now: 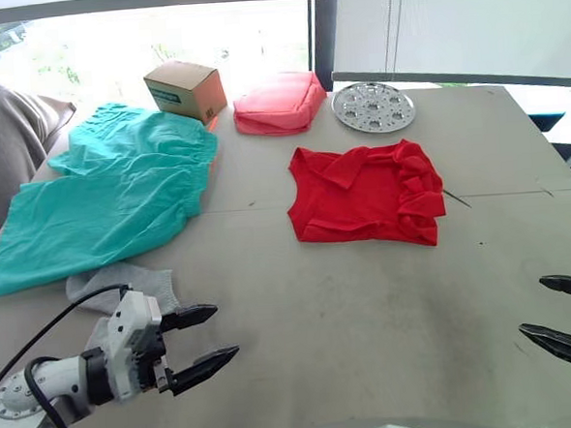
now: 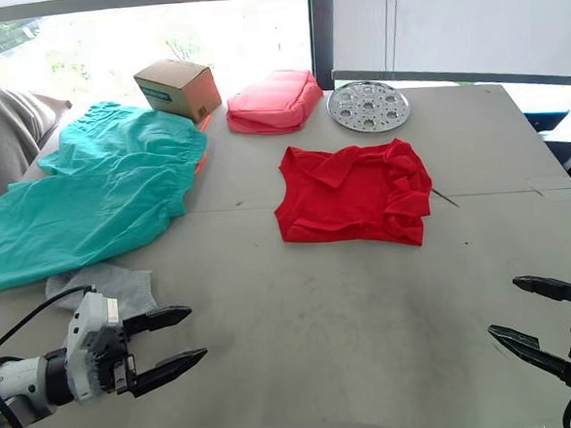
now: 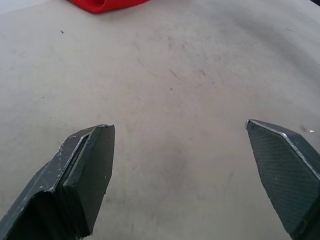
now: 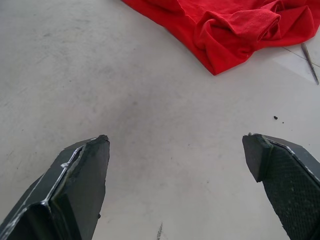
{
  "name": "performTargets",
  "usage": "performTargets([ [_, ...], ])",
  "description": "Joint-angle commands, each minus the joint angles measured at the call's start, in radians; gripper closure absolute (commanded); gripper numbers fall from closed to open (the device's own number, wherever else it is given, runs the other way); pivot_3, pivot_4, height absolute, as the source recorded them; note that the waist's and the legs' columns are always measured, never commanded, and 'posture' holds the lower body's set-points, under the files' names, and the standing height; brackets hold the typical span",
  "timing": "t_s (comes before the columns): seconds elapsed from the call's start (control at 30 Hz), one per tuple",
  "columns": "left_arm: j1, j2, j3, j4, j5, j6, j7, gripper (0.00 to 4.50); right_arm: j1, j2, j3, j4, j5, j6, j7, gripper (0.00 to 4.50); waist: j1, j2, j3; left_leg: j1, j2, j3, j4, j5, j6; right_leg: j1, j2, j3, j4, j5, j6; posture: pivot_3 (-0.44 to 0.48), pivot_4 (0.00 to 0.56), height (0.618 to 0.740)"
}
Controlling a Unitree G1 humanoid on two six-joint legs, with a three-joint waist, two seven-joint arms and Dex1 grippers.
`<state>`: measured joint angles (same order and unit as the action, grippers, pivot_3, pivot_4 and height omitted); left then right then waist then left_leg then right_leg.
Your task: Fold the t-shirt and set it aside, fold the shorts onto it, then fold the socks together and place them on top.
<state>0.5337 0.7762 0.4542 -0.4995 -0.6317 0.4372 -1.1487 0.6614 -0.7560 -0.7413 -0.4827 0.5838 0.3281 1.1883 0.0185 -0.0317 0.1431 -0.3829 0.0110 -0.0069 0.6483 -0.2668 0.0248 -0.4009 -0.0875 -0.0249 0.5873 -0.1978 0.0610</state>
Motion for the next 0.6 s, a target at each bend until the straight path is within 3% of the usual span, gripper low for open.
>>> performTargets([
  [0.03,-0.067,-0.005,-0.04,-0.005,0.004,-0.013,0.027,0.03,-0.005,0.027,-0.003,-0.033,-0.002,-0.043,-0.018,0.0,0.0,0.0,0.0,0.0,0.0,0.0,0.0,0.0,0.0,0.0,0.0,0.0,0.0,0.0,0.0,0.0,0.15,0.739],
  [0.27,-0.423,-0.037,-0.238,0.048,0.011,0.073,0.132,0.03,-0.088,0.121,0.127,-0.125,-0.117,-0.2,-0.131,0.0,0.02,0.001,-0.001,0.001,-0.001,0.0,0.001,0.002,0.004,0.001,0.001,-0.001,0.001,0.0,0.0,0.0,0.15,0.739],
  [0.4,-0.63,-0.053,-0.399,0.11,0.095,0.052,0.125,0.03,-0.144,0.131,0.245,-0.21,-0.234,-0.208,-0.24,0.0,0.02,0.0,-0.002,0.002,-0.002,0.0,0.002,0.003,0.004,0.003,0.002,-0.001,0.002,0.0,0.0,0.0,0.15,0.739],
  [0.6,-0.951,-0.127,-0.665,0.314,0.268,-0.017,0.052,0.03,-0.25,0.112,0.388,-0.261,-0.218,-0.142,-0.29,0.0,0.021,-0.001,-0.002,0.001,-0.005,-0.001,0.003,0.003,0.005,0.005,0.002,-0.001,0.002,0.001,-0.001,0.0,0.15,0.739],
])
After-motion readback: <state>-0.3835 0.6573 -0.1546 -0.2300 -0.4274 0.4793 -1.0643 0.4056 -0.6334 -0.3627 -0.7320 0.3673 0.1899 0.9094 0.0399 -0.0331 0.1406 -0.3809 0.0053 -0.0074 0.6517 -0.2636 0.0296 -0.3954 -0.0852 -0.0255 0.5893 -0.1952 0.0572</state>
